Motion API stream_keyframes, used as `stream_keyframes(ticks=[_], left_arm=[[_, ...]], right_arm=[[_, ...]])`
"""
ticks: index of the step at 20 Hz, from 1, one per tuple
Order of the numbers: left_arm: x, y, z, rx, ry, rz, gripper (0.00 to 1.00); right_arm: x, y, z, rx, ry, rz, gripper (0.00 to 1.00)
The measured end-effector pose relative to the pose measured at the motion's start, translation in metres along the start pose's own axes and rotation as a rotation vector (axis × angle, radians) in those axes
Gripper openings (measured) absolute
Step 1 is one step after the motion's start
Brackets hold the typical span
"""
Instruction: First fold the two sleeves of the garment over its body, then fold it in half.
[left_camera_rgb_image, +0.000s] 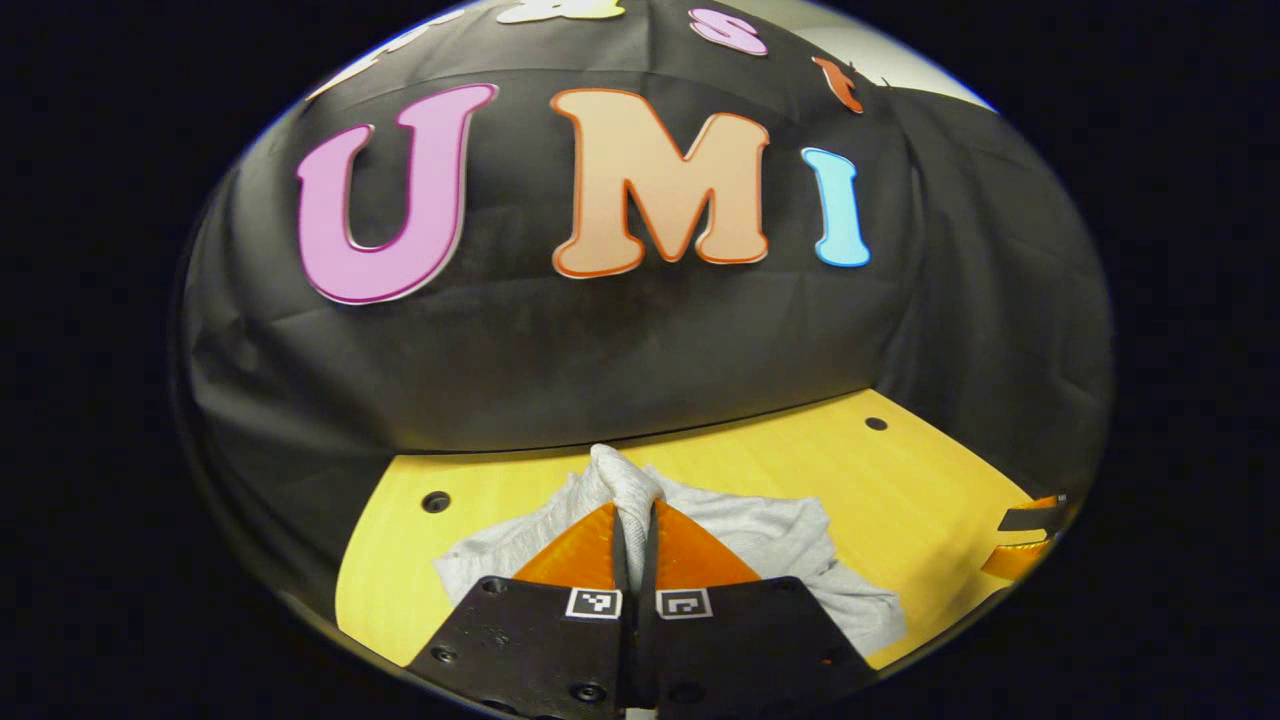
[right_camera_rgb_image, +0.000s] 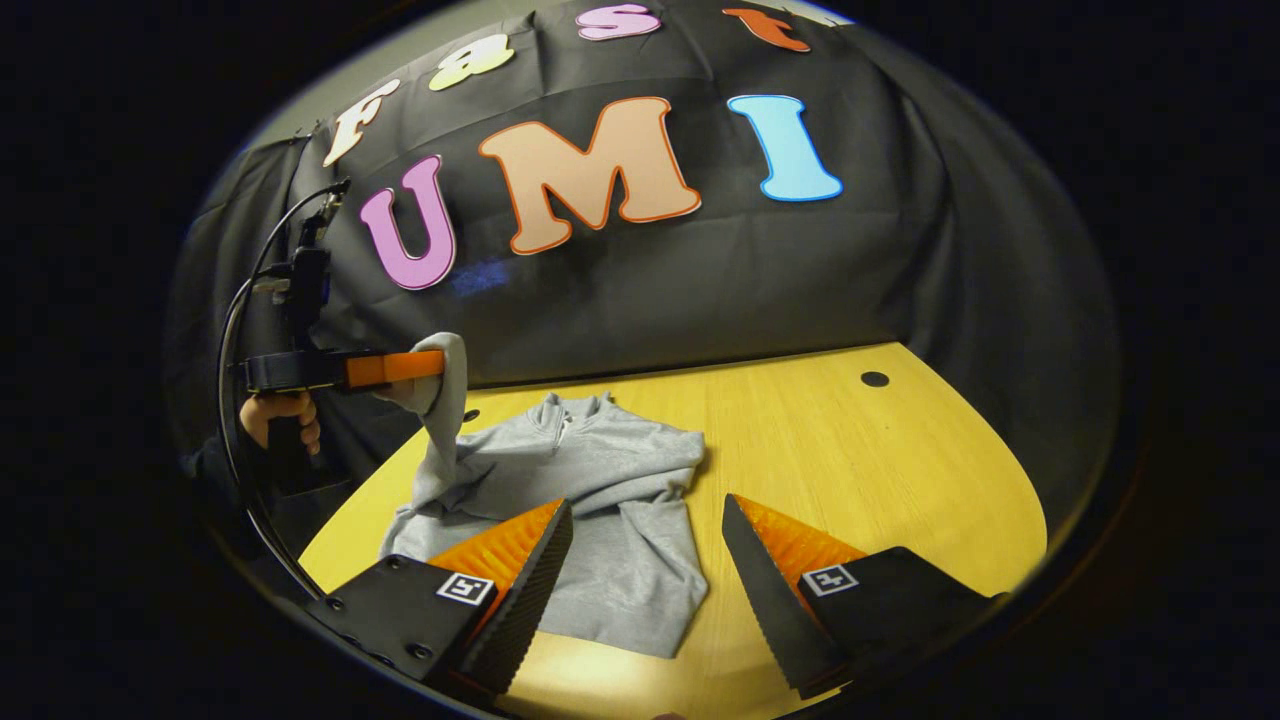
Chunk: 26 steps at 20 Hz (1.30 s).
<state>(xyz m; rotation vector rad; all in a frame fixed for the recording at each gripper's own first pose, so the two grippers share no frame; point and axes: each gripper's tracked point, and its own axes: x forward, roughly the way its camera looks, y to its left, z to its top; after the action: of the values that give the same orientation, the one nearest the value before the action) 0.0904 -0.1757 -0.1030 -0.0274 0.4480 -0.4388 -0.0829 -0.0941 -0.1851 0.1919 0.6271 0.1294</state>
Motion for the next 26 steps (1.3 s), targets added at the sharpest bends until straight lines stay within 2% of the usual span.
stream_keyframes(ticks=[7, 14, 16, 17, 18, 21, 22, 26], left_arm=[[0.059, -0.09, -0.039, 0.052, 0.092, -0.137, 0.0], [0.106, -0.125, -0.087, 0.049, 0.197, -0.124, 0.0], [0.108, -0.138, -0.088, 0.018, 0.196, -0.155, 0.02], [0.106, -0.146, -0.083, -0.006, 0.18, -0.191, 0.21], [0.105, -0.147, -0.077, -0.018, 0.153, -0.196, 0.4], [0.092, -0.123, -0.057, 0.009, 0.084, -0.147, 0.96], [0.085, -0.116, -0.051, 0.009, 0.067, -0.132, 0.99], [0.046, -0.065, -0.037, -0.028, 0.004, -0.051, 0.98]], right_arm=[[-0.019, -0.031, -0.019, 0.012, 0.027, -0.048, 0.96], [-0.03, -0.052, -0.033, 0.019, 0.056, -0.075, 0.96], [-0.028, -0.052, -0.035, 0.018, 0.065, -0.073, 0.96], [-0.029, -0.051, -0.036, 0.018, 0.066, -0.069, 0.96], [-0.028, -0.049, -0.037, 0.017, 0.067, -0.064, 0.96], [-0.018, -0.036, -0.034, 0.008, 0.067, -0.037, 0.96], [-0.013, -0.03, -0.034, 0.005, 0.068, -0.027, 0.96], [0.01, -0.007, -0.032, -0.008, 0.068, 0.006, 0.96]])
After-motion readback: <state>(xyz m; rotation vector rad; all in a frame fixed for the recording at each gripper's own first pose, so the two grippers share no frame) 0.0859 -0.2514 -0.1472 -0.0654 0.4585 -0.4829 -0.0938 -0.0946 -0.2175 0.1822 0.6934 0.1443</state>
